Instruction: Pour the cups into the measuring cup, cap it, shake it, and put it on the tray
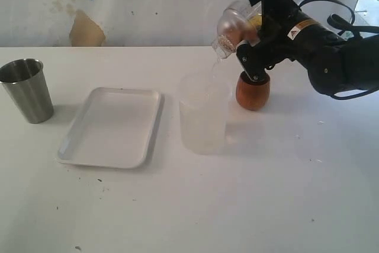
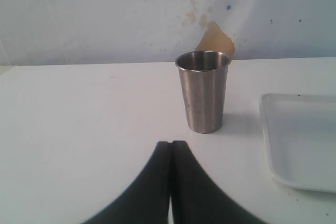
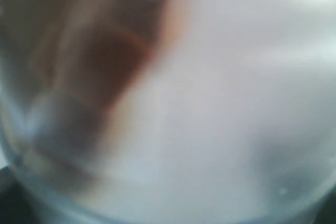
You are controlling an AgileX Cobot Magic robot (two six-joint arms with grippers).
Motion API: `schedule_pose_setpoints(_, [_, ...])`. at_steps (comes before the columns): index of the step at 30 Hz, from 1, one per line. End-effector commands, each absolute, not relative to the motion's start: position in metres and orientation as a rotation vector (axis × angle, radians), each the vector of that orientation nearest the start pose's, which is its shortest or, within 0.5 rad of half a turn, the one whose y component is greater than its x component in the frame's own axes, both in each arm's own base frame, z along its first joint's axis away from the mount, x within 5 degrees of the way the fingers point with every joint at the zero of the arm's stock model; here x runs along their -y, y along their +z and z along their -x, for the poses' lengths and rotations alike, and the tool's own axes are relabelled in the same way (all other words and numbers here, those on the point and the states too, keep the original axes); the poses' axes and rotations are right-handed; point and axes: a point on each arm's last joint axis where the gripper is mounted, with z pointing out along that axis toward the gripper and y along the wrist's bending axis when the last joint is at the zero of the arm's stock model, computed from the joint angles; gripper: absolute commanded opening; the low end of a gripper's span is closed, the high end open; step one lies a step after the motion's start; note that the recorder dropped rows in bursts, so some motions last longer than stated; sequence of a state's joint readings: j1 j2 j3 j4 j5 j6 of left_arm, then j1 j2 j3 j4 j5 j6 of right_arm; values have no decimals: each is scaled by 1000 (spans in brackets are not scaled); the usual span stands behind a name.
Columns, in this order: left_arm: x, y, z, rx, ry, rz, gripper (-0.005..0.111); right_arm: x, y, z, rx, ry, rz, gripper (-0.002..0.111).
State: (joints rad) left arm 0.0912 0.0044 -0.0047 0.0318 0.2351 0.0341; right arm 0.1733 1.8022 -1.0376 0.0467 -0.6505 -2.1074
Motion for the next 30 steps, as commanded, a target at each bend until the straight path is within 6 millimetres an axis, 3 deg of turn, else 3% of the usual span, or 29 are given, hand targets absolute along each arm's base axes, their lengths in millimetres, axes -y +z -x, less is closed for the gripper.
schedule_pose_setpoints(1, [-5,192,-55,-1717,110,33,0,-65,257,-397,-834,-1441,1515,0])
schedule_pose_setpoints(8, [-5,192,-55,-1717,110,33,0,-65,257,-397,-922,-1337,1427,0])
schedule_pose_setpoints(18, [-5,192,-55,-1717,110,33,0,-65,258,-397,-923,-1337,1413,0])
schedule_pose_setpoints(24, [-5,192,-55,-1717,110,33,0,-65,257,-397,-795,-1482,1560,0])
schedule_pose_setpoints(30, [-5,192,-55,-1717,110,33,0,-65,256,-397,-767,-1501,1601,0])
